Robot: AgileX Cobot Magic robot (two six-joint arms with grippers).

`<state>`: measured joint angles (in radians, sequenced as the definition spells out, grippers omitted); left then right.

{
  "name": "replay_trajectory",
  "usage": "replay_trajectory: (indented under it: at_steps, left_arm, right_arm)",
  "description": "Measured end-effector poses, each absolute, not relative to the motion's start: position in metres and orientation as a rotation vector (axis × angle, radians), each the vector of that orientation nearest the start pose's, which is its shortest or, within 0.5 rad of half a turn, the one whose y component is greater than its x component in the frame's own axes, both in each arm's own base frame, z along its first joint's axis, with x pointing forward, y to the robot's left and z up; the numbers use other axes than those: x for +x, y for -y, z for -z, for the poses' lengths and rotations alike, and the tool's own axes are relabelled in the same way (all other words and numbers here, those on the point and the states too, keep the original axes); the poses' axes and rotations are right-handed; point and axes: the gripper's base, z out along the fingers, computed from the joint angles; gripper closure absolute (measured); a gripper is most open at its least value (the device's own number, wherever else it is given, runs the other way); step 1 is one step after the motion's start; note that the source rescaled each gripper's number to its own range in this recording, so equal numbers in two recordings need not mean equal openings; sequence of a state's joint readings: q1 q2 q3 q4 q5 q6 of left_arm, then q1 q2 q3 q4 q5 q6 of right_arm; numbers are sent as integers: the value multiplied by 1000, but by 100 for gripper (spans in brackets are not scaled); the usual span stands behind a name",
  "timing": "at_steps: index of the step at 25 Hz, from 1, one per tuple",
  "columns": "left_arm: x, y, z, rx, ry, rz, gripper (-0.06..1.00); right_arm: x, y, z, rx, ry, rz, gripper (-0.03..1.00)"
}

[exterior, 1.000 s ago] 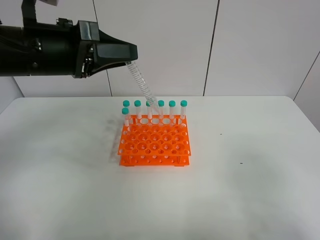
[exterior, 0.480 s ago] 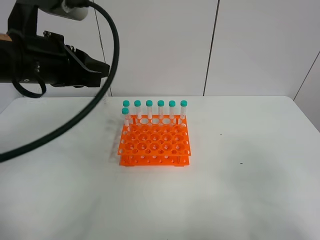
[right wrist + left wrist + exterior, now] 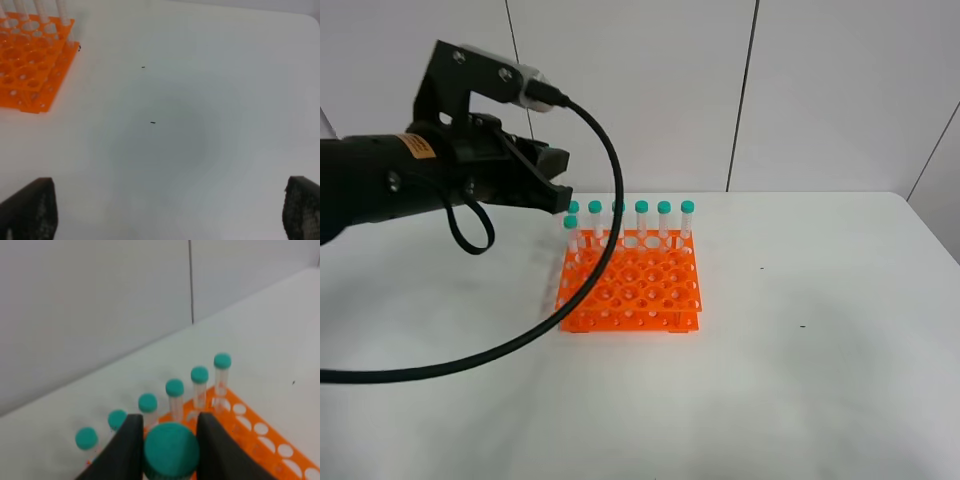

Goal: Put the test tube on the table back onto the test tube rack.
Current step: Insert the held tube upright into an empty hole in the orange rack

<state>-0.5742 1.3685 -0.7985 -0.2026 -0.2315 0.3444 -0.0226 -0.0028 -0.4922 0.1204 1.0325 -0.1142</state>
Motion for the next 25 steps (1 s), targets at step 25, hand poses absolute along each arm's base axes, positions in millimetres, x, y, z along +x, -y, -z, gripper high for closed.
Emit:
replay_trajectory:
  at_steps: [25]
  left_arm:
    - [322, 210, -215, 525, -1847, 368, 94]
  right_arm:
    - [-3, -9, -278, -95, -2013, -57, -3]
